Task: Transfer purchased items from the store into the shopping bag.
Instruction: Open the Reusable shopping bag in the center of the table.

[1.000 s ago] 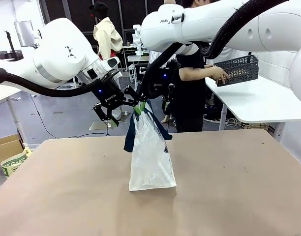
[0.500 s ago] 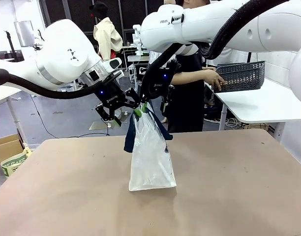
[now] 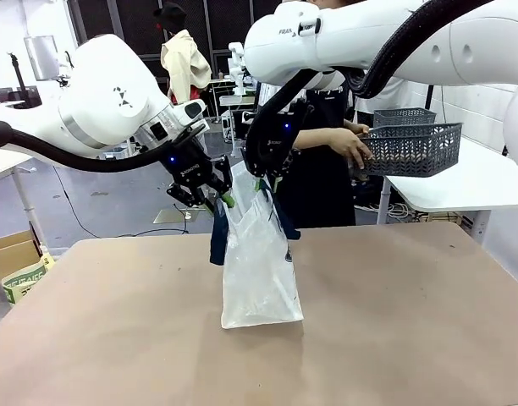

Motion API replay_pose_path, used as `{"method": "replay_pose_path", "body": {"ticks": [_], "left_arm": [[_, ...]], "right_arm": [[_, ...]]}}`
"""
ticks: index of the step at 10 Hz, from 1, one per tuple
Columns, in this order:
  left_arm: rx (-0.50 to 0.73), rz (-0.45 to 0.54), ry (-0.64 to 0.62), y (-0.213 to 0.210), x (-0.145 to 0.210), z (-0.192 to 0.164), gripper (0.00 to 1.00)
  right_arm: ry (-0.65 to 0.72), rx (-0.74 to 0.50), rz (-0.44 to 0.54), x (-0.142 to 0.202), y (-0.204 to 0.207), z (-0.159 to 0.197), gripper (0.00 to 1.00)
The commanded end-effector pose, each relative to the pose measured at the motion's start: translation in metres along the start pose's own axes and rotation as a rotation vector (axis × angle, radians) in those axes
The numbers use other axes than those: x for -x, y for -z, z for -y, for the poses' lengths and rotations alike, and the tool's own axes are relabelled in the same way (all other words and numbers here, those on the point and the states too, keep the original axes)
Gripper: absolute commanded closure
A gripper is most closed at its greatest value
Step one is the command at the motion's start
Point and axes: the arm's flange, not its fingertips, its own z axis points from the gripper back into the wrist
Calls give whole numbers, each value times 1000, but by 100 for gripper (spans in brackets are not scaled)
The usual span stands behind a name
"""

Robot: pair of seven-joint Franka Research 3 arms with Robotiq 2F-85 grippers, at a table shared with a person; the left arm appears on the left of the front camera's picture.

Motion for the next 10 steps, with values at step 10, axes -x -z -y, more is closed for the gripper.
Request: {"method": "replay_pose_path", "body": {"ticks": [10], "left_arm": [[-187, 37, -71, -24, 14, -58, 100]], "right_arm": [[-109, 155, 92, 66, -13, 61, 100]]}}
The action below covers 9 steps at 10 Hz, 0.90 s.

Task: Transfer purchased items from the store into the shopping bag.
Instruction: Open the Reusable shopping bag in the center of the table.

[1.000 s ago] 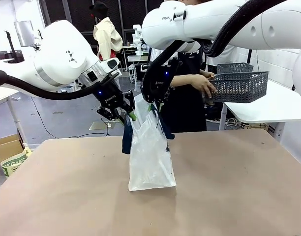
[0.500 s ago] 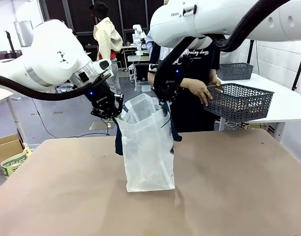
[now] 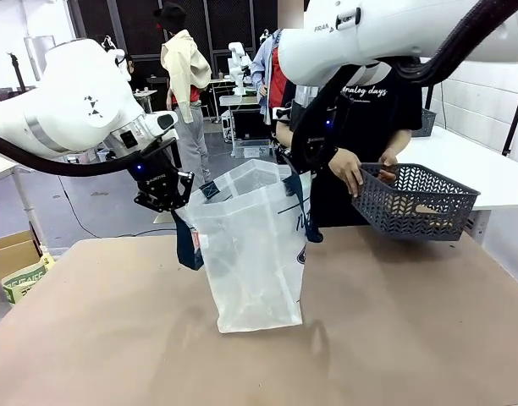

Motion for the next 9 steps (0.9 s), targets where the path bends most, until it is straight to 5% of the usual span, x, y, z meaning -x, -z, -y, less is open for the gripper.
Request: {"method": "replay_pose_path", "body": {"ticks": [1, 5, 9], "left_arm": [[-52, 46, -26, -10, 5, -6, 100], [-181, 97, 83, -8, -2, -13, 100], [-138, 107, 208, 3, 0, -3, 100]], "right_arm": [[-54, 38, 64, 17, 8, 11, 100], [-170, 83, 114, 26, 9, 26, 100], [-230, 110, 134, 29, 12, 24, 100]]}}
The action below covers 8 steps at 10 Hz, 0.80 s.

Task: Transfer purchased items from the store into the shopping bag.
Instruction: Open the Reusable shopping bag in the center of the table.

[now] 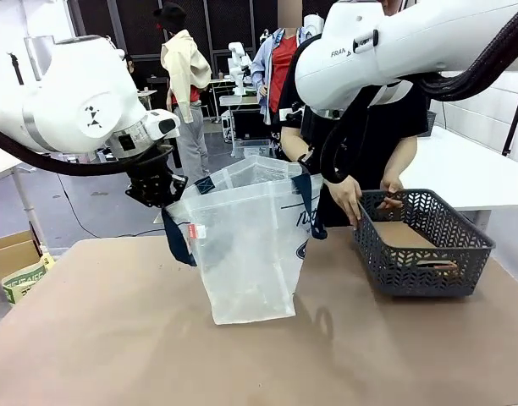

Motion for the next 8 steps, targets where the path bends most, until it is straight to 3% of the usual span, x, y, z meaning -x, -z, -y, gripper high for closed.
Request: {"method": "replay_pose_path", "body": {"ticks": [1, 5, 8], "left_arm": [[51, 29, 83, 3, 3, -5, 100], [110, -23, 216, 5, 3, -7, 100], [89, 1, 169, 4, -1, -2, 100]], "right_arm": [[-52, 30, 15, 11, 3, 4, 100], [-92, 22, 0, 10, 5, 2, 100], [-57, 0, -2, 2, 1, 0, 100]]}}
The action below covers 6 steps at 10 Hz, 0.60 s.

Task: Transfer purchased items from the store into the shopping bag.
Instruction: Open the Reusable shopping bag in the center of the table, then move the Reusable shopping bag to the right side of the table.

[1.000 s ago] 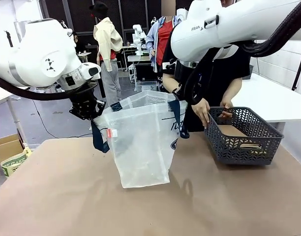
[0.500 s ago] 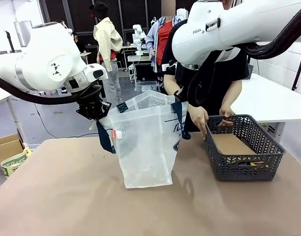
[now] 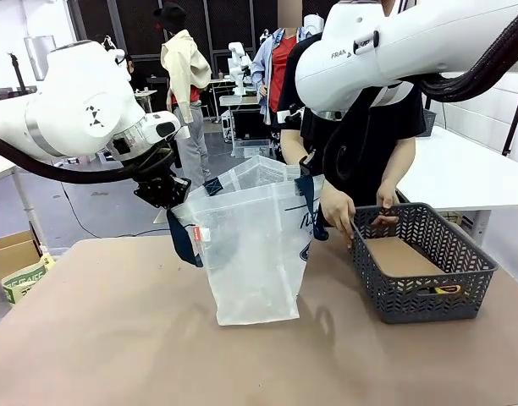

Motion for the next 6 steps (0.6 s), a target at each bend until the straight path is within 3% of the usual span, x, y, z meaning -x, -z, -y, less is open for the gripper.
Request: {"method": "replay_pose_path", "body": {"ticks": [1, 6], "left_arm": [[-6, 7, -18, -1, -1, -1, 100], [-6, 7, -18, -1, -1, -1, 100]], "right_arm": [[9, 1, 0, 1, 0, 1, 100], [9, 1, 0, 1, 0, 1, 100]]}}
